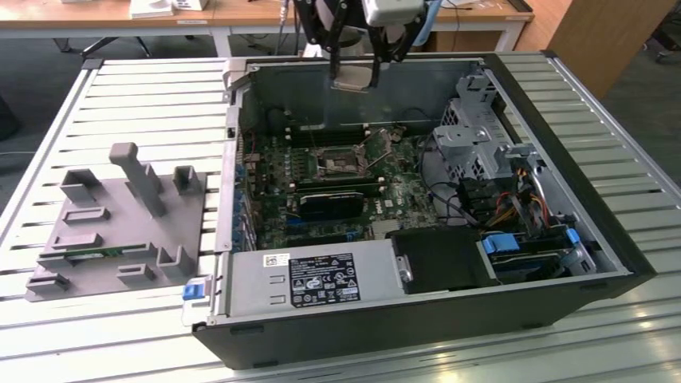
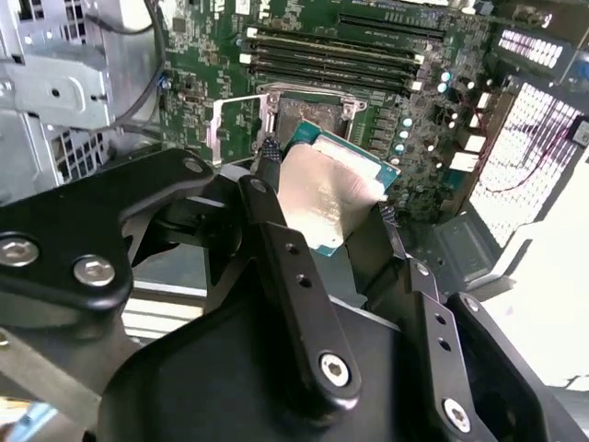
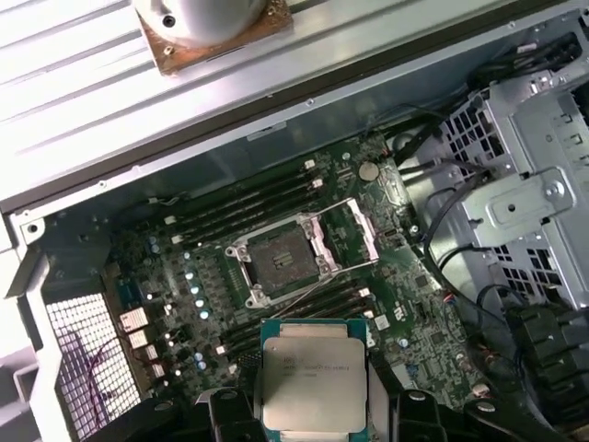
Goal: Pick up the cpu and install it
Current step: 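Place the cpu into insertion slot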
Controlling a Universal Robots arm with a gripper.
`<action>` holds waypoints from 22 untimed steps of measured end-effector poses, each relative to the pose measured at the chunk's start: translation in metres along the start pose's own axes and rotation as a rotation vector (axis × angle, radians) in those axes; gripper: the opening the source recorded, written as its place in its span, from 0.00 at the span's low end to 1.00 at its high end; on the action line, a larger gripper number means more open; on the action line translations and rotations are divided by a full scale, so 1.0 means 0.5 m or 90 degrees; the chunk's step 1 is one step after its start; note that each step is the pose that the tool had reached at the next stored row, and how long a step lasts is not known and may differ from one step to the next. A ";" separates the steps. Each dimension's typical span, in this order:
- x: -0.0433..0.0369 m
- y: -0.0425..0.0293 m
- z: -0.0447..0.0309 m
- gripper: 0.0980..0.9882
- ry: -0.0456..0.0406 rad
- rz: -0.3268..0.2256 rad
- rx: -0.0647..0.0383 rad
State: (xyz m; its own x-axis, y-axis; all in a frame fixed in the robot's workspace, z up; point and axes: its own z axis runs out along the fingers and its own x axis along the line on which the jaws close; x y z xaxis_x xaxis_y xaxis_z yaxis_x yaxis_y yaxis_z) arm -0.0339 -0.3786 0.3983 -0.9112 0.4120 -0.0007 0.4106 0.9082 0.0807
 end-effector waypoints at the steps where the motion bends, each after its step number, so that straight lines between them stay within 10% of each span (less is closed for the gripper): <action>1: 0.000 0.000 0.000 0.50 -0.0010 0.012 0.000; 22: 0.000 0.000 0.002 0.50 -0.0088 0.109 0.000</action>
State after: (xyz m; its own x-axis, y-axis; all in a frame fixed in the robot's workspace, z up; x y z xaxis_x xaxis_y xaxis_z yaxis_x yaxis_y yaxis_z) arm -0.0339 -0.3784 0.3971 -0.8272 0.5619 -0.0006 0.5600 0.8246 0.0807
